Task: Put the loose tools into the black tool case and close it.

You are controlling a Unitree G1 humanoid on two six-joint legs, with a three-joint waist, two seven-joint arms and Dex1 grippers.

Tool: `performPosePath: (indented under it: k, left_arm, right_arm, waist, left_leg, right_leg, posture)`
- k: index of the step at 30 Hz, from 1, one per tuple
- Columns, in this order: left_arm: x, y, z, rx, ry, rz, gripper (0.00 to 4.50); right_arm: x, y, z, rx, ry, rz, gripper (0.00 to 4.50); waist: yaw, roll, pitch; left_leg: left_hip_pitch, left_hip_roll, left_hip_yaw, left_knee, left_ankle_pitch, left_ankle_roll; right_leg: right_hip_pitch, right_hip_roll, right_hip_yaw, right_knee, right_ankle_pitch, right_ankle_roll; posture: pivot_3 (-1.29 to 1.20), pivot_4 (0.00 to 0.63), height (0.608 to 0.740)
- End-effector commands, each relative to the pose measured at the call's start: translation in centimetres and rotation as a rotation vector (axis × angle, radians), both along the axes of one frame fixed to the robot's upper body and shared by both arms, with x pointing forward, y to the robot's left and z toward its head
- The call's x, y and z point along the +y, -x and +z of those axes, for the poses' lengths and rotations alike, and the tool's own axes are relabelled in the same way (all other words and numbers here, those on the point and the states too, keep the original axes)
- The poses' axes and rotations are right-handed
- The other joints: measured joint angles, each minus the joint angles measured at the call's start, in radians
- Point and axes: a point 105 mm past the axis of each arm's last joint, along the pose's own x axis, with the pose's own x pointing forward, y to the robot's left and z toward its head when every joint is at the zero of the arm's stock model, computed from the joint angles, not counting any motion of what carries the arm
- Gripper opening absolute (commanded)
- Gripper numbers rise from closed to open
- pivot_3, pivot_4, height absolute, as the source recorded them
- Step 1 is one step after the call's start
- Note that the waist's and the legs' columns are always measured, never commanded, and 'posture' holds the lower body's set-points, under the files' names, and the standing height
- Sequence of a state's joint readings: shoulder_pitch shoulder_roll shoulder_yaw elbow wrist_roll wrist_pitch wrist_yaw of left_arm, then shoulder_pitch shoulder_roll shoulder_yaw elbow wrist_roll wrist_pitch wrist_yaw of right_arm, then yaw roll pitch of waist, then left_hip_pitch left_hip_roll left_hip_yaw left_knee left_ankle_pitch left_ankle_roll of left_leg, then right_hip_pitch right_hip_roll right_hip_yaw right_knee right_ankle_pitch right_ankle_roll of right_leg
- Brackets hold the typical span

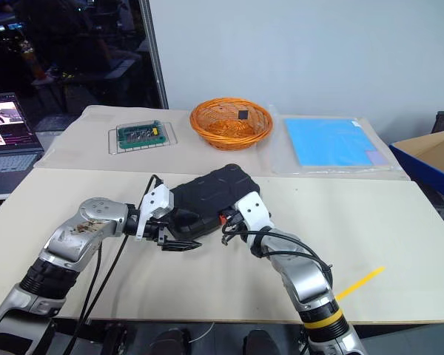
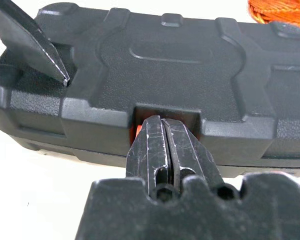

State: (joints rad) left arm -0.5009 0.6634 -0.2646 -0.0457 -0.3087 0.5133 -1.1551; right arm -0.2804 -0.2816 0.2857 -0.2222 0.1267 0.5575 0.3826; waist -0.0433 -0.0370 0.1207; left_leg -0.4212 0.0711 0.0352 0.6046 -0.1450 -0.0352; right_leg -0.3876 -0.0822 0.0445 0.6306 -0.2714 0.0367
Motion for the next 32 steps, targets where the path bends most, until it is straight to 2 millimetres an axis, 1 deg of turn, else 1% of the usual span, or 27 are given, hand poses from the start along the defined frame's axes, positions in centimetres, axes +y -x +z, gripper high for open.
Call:
performPosePath:
  k: [1,2,3,5,6,7,8,9,10,11,12,13,14,18,19,20,22,23,24,27,28,29,32]
  left_arm:
    - [0.7,0.2,-2.5,0.075,-0.059,0.032,4.5]
    - [0.7,0.2,-2.5,0.073,-0.058,0.034,4.5]
    - [0.6,0.2,-2.4,0.07,-0.048,0.036,4.5]
    - [0.5,0.2,-2.1,0.041,-0.021,0.036,4.5]
    - [0.2,0.2,-1.3,0.027,0.044,0.047,4.5]
    - [0.0,0.2,-0.3,0.028,0.129,0.068,4.5]
    - [-0.2,0.2,0.7,0.002,0.224,0.075,4.5]
    - [0.1,0.5,1.3,-0.015,0.261,0.076,4.5]
    - [0.3,0.7,1.5,-0.027,0.273,0.074,4.5]
    - [0.7,1.2,2.4,-0.01,0.332,0.077,4.5]
    - [1.0,1.5,2.9,0.007,0.372,0.078,4.5]
    - [1.5,2.1,3.3,0.008,0.392,0.091,4.5]
    - [1.9,2.4,3.5,0.008,0.399,0.1,4.5]
    - [4.4,4.4,3.7,0.015,0.407,0.189,4.5]
    - [4.7,4.7,3.7,0.017,0.402,0.204,4.5]
    - [5.4,5.1,3.7,0.019,0.394,0.228,4.5]
    - [6.8,5.9,3.5,0.025,0.37,0.271,4.5]
    - [7.4,6.2,3.5,0.026,0.356,0.288,4.5]
    - [8.0,6.6,3.2,0.017,0.322,0.308,4.5]
    - [8.9,7.3,2.8,0.007,0.265,0.343,4.5]
    - [8.8,7.4,2.8,0.01,0.264,0.342,4.5]
    - [8.6,7.4,2.9,0.014,0.269,0.337,4.5]
    - [8.0,7.3,3.0,0.025,0.266,0.334,4.5]
  right_arm:
    - [-2.1,1.1,-6.4,0.218,0.145,-0.046,0.06]
    - [-2.1,1.0,-6.1,0.208,0.134,-0.047,0.06]
    - [-2.0,0.7,-5.2,0.167,0.114,-0.047,0.06]
    - [-1.8,0.1,-3.0,0.072,0.052,-0.055,0.06]
    - [-1.8,0.1,-0.8,-0.014,0.003,-0.046,0.06]
    - [-1.8,0.4,1.6,-0.106,-0.063,-0.024,0.06]
    - [-2.1,0.9,3.2,-0.146,-0.107,-0.004,0.06]
    - [-2.6,1.7,4.6,-0.165,-0.152,0.023,0.06]
    - [-2.9,2.3,5.3,-0.165,-0.176,0.041,0.06]
    - [-3.8,2.9,5.7,-0.183,-0.138,0.056,0.31]
    - [-4.3,3.4,6.0,-0.198,-0.106,0.065,0.61]
    - [-5.0,4.3,6.2,-0.199,-0.077,0.095,0.81]
    - [-5.5,5.0,6.4,-0.196,-0.06,0.119,1.29]
    - [-8.9,8.8,6.4,-0.116,0.03,0.188,2.45]
    - [-9.4,9.3,6.4,-0.106,0.043,0.192,2.87]
    - [-10.2,9.9,6.5,-0.098,0.057,0.183,3.13]
    - [-11.9,11.2,6.7,-0.092,0.092,0.158,4.01]
    - [-12.7,11.8,6.8,-0.086,0.107,0.146,4.26]
    - [-13.5,12.4,6.9,-0.082,0.13,0.129,4.38]
    - [-15.0,13.8,7.0,-0.059,0.158,0.1,4.38]
    - [-15.2,14.1,7.0,-0.053,0.167,0.099,4.38]
    - [-15.4,14.3,6.9,-0.047,0.171,0.096,4.38]
    - [-15.8,14.4,6.9,-0.049,0.176,0.09,4.38]
  waist:
    - [0.001,-0.003,-0.003]
    - [0.001,-0.004,-0.004]
    - [0.001,-0.004,-0.004]
    - [0.002,-0.004,-0.004]
    - [0.002,-0.004,-0.004]
    - [0.003,-0.004,-0.003]
    - [0.004,-0.004,-0.003]
    - [0.008,-0.003,0.001]
    - [0.012,0.001,0.006]
    - [0.016,0.002,0.008]
    - [0.021,0.003,0.009]
    - [0.023,0.004,0.011]
    - [0.023,0.004,0.012]
    - [0.032,0.005,0.016]
    - [0.032,0.006,0.017]
    - [0.033,0.005,0.018]
    - [0.035,0.004,0.021]
    - [0.035,0.004,0.022]
    - [0.036,0.003,0.023]
    - [0.037,0.001,0.026]
    - [0.037,0.0,0.027]
    - [0.037,-0.001,0.027]
    - [0.037,-0.003,0.029]
  left_leg:
    - [0.0,0.0,0.0,0.0,0.0,0.0]
    - [0.0,-0.001,0.0,0.0,0.0,0.0]
    - [0.0,0.0,0.0,0.0,0.0,0.0]
    - [0.002,0.0,-0.001,-0.002,0.0,0.0]
    - [0.002,-0.002,-0.001,-0.004,0.0,0.0]
    - [0.001,-0.002,0.0,-0.005,0.0,0.0]
    - [0.001,-0.002,0.0,-0.005,0.0,0.0]
    - [0.001,-0.002,0.001,-0.005,0.0,0.0]
    - [-0.003,-0.002,0.001,-0.005,0.0,0.0]
    - [-0.008,-0.003,0.003,-0.005,0.0,0.0]
    - [-0.014,-0.004,0.006,-0.005,0.0,0.001]
    - [-0.02,-0.005,0.01,-0.002,0.006,0.009]
    - [-0.027,-0.003,0.01,0.0,0.006,0.012]
    - [-0.028,-0.003,0.009,0.0,-0.003,0.018]
    - [-0.029,-0.002,0.008,0.001,-0.005,0.016]
    - [-0.029,-0.003,0.009,0.001,-0.006,0.015]
    - [-0.028,-0.003,0.009,0.004,-0.009,0.014]
    - [-0.028,-0.003,0.009,0.004,-0.009,0.014]
    - [-0.028,-0.003,0.009,0.006,-0.009,0.014]
    - [-0.023,-0.003,0.011,0.007,-0.009,0.013]
    - [-0.021,-0.004,0.012,0.007,-0.01,0.012]
    - [-0.02,-0.004,0.013,0.008,-0.014,0.006]
    - [-0.019,-0.003,0.013,0.008,-0.014,0.005]
  right_leg:
    - [0.0,-0.001,-0.001,0.0,0.0,0.0]
    - [0.0,-0.003,-0.001,0.0,0.0,0.0]
    - [0.0,-0.004,-0.002,0.0,0.0,0.0]
    - [-0.001,-0.01,-0.003,-0.001,0.0,0.0]
    - [-0.001,-0.011,-0.003,-0.001,0.0,0.0]
    - [-0.001,-0.012,-0.003,-0.002,0.0,0.0]
    - [-0.001,-0.012,-0.003,-0.003,0.0,0.0]
    - [-0.001,-0.012,-0.003,-0.003,0.0,0.0]
    - [-0.003,-0.013,-0.004,-0.004,0.0,0.001]
    - [-0.008,-0.014,-0.004,-0.004,0.001,0.002]
    - [-0.01,-0.014,-0.003,-0.002,0.003,0.003]
    - [-0.014,-0.01,-0.003,-0.001,0.007,0.001]
    - [-0.019,-0.008,-0.003,-0.001,0.009,0.007]
    - [-0.019,-0.004,-0.003,0.0,0.003,0.009]
    - [-0.019,-0.004,-0.003,-0.001,0.001,0.01]
    - [-0.019,-0.004,-0.003,-0.001,0.0,0.01]
    - [-0.017,-0.004,-0.003,-0.001,-0.001,0.011]
    - [-0.017,-0.005,-0.003,-0.001,-0.001,0.011]
    - [-0.016,-0.005,-0.003,-0.001,-0.001,0.011]
    - [-0.015,-0.007,-0.003,-0.002,-0.007,0.013]
    - [-0.015,-0.008,-0.003,-0.003,-0.008,0.012]
    - [-0.015,-0.009,-0.003,-0.003,-0.008,0.011]
    - [-0.015,-0.01,-0.003,-0.003,-0.006,0.008]
  posture:
    - [0.0,0.15,0.74]
    - [0.0,0.15,0.74]
    - [0.0,0.15,0.74]
    - [0.0,0.15,0.74]
    - [0.0,0.15,0.74]
    - [0.0,0.15,0.74]
    - [0.0,0.15,0.74]
    - [0.0,0.15,0.74]
    - [0.0,0.15,0.74]
    - [0.0,0.15,0.74]
    - [0.0,0.15,0.74]
    - [0.0,0.15,0.74]
    - [0.0,0.15,0.74]
    - [0.0,0.15,0.74]
    - [0.0,0.15,0.74]
    - [0.0,0.15,0.74]
    - [0.0,0.15,0.74]
    - [0.0,0.15,0.74]
    - [0.0,0.15,0.74]
    - [0.0,0.15,0.74]
    - [0.0,0.15,0.74]
    - [0.0,0.15,0.74]
    - [0.0,0.15,0.74]
